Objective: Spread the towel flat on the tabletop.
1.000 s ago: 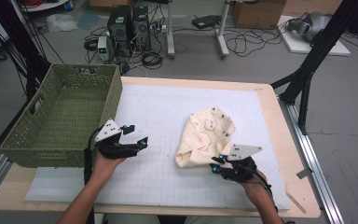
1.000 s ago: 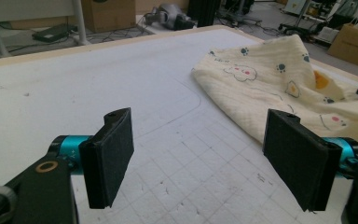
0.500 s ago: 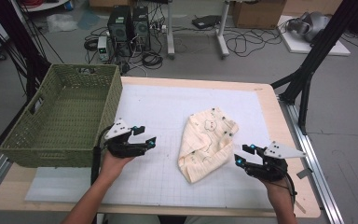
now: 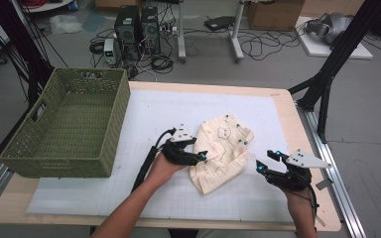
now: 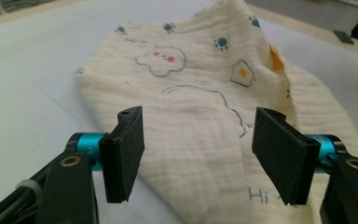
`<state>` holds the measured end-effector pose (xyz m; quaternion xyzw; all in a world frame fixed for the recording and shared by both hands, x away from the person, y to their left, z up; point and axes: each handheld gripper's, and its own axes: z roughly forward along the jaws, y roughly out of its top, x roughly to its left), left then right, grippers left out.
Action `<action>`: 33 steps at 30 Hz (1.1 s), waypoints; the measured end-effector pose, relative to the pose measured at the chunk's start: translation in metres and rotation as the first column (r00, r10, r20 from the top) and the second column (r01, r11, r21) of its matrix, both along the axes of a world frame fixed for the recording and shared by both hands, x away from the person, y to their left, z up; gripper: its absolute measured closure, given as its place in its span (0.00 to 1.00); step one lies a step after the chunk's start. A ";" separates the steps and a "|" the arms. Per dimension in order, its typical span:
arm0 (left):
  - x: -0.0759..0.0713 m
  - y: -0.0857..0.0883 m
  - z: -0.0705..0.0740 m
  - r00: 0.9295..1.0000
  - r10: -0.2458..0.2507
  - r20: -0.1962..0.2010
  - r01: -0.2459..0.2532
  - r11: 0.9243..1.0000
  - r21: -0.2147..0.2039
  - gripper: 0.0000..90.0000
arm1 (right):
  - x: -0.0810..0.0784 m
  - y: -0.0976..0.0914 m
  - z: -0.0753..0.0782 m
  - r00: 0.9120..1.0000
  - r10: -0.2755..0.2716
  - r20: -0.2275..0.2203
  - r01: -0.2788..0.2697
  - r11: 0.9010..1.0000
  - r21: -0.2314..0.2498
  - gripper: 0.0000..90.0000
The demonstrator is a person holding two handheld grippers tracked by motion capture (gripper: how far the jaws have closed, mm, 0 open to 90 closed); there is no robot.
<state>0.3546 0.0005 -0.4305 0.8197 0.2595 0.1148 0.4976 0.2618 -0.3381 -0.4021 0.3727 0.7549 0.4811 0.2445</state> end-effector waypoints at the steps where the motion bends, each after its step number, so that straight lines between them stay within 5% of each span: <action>1: 0.001 -0.007 -0.004 1.000 -0.007 0.002 0.007 1.000 0.023 0.41 | 0.001 -0.001 -0.001 1.000 -0.005 0.002 0.005 1.000 -0.006 0.46; 6: 0.003 -0.027 -0.020 1.000 -0.012 -0.009 0.013 0.991 0.137 0.50 | 0.001 -0.001 -0.001 1.000 -0.010 -0.007 0.010 1.000 -0.003 0.46; 9: 0.002 -0.028 -0.020 0.999 -0.044 0.007 0.042 0.984 0.174 0.72 | 0.001 -0.001 -0.002 1.000 -0.009 -0.011 0.009 1.000 -0.006 0.46; 11: 0.002 -0.025 -0.019 0.999 -0.051 0.008 0.049 0.983 0.175 0.93 | 0.001 0.000 -0.002 1.000 -0.007 -0.010 0.007 1.000 -0.008 0.46; 13: 0.005 -0.017 -0.016 0.999 -0.032 -0.032 0.036 0.991 0.128 0.94 | 0.000 0.000 -0.001 1.000 -0.008 -0.009 0.007 1.000 -0.011 0.46; 17: 0.008 0.017 -0.003 0.999 0.055 -0.001 -0.054 0.997 0.049 0.95 | -0.001 -0.001 -0.001 1.000 -0.021 -0.008 0.021 1.000 -0.011 0.46; 25: 0.004 0.095 0.011 0.968 0.244 0.054 -0.244 0.970 -0.011 0.95 | 0.004 0.008 -0.003 0.999 -0.048 -0.025 0.047 0.998 -0.037 0.49; 31: -0.005 0.122 0.006 0.943 0.322 0.084 -0.325 0.945 0.020 0.95 | 0.014 0.018 -0.007 0.997 -0.052 -0.053 0.049 0.997 -0.061 0.52; 33: -0.007 0.127 0.006 0.940 0.330 0.085 -0.333 0.943 0.026 0.95 | 0.020 0.022 -0.008 0.997 -0.058 -0.059 0.055 0.997 -0.056 0.54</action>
